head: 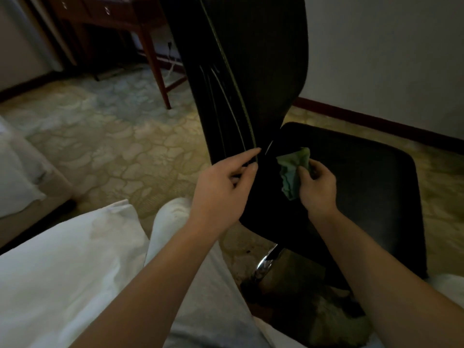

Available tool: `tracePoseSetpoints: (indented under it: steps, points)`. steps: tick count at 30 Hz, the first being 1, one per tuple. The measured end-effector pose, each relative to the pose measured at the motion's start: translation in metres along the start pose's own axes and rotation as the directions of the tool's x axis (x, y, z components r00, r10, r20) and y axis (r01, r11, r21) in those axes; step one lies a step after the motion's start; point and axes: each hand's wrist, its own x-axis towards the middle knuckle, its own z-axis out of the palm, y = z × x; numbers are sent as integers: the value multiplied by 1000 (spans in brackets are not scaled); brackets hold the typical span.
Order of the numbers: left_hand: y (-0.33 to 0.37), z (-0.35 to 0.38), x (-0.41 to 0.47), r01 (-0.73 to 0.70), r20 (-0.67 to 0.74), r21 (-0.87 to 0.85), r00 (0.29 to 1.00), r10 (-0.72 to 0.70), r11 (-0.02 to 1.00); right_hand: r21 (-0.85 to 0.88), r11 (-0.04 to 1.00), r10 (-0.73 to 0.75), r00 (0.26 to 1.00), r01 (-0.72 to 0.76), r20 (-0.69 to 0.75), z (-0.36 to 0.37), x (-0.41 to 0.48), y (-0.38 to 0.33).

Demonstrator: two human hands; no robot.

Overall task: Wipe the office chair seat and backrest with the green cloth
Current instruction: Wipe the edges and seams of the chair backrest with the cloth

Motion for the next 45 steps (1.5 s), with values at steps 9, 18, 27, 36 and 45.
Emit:
tracePoseSetpoints:
  steps: [9,18,27,36,45]
  points:
    - [17,-52,31,32,-390,-331,906,-167,943,147,971,-190,982,187,4,37,-4,-89]
    - [44,-75,72,-63,-347,-449,932,-109,891,145,855,-499,866,497,-27,61,5,-159]
    - [43,-84,88,-65,-295,-547,948,-120,834,11,813,-573,797,582,191,81,19,-195]
    - [37,-91,104,-20,-252,-434,963,-100,901,-33,777,-624,776,629,84,100,17,-211]
    - [51,-94,110,-63,-312,-340,949,-49,939,-189,595,-759,623,781,186,91,21,-208]
